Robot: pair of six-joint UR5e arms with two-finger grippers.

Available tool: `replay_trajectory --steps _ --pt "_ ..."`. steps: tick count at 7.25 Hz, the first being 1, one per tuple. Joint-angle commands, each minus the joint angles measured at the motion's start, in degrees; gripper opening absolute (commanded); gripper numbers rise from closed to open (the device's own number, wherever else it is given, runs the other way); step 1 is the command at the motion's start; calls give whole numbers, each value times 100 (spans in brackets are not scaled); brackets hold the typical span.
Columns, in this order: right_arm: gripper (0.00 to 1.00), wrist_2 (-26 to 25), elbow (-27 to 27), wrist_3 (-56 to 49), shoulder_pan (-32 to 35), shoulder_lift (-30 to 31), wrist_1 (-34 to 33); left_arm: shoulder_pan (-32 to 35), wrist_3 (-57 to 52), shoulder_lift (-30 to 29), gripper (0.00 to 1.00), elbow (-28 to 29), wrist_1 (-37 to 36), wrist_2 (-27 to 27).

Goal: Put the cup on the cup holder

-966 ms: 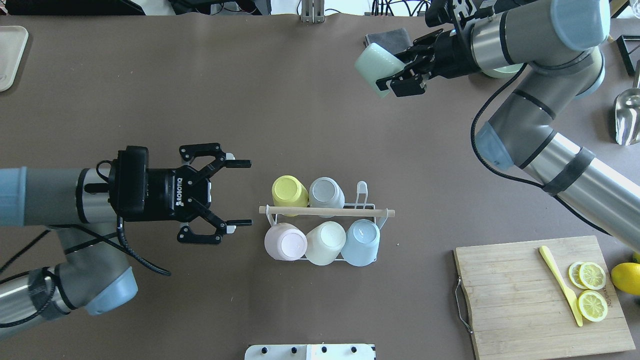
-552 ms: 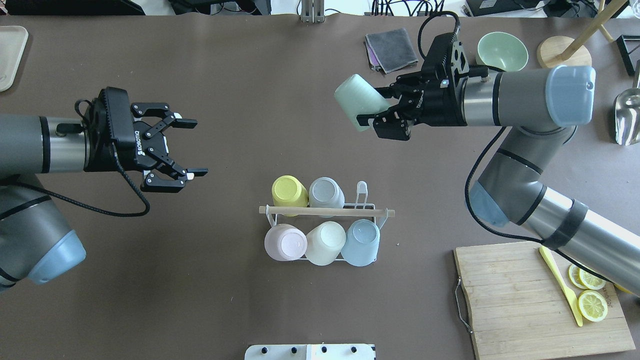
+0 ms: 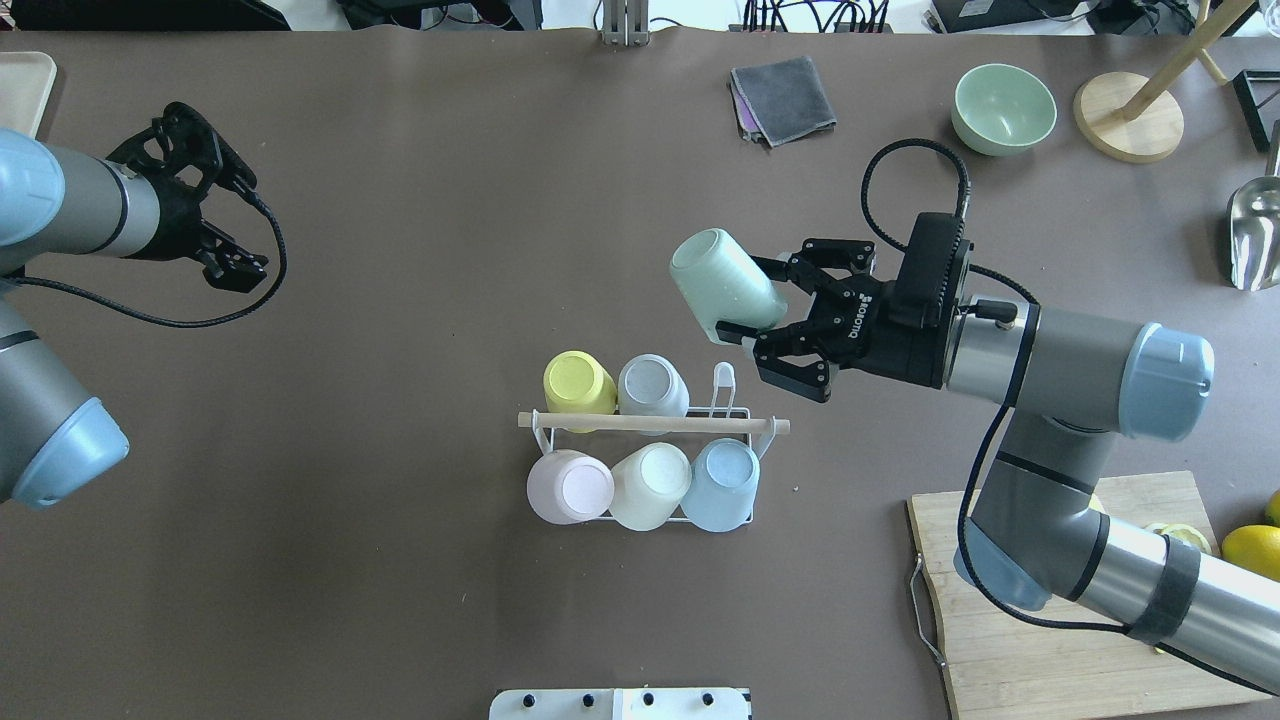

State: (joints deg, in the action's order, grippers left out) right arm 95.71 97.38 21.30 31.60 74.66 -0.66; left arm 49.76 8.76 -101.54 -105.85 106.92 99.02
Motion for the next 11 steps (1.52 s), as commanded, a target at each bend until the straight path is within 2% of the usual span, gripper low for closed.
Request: replay_trajectory --steps 1,3,5,6,8,10,11 --pt "45 -438 -95 -564 -207 198 355 480 38 160 99 3 -1048 -234" --pt "45 -1156 -140 -1038 -689 190 356 1235 334 633 99 116 -946 123" --pt "45 -1186 -123 -1005 -743 181 356 2130 574 871 98 476 -936 1630" --pt "45 -1195 -131 -1022 -813 181 356 2674 609 1064 98 495 -1014 2177" --pt "47 -1195 -184 -1040 -875 190 365 3589 600 1521 98 688 -1015 2874" --pt "47 -1169 -202 -1101 -893 190 444 4119 592 2013 98 671 -1164 3691" --pt "48 -1142 -219 -1110 -910 190 444 4295 444 2137 98 610 -1147 3720"
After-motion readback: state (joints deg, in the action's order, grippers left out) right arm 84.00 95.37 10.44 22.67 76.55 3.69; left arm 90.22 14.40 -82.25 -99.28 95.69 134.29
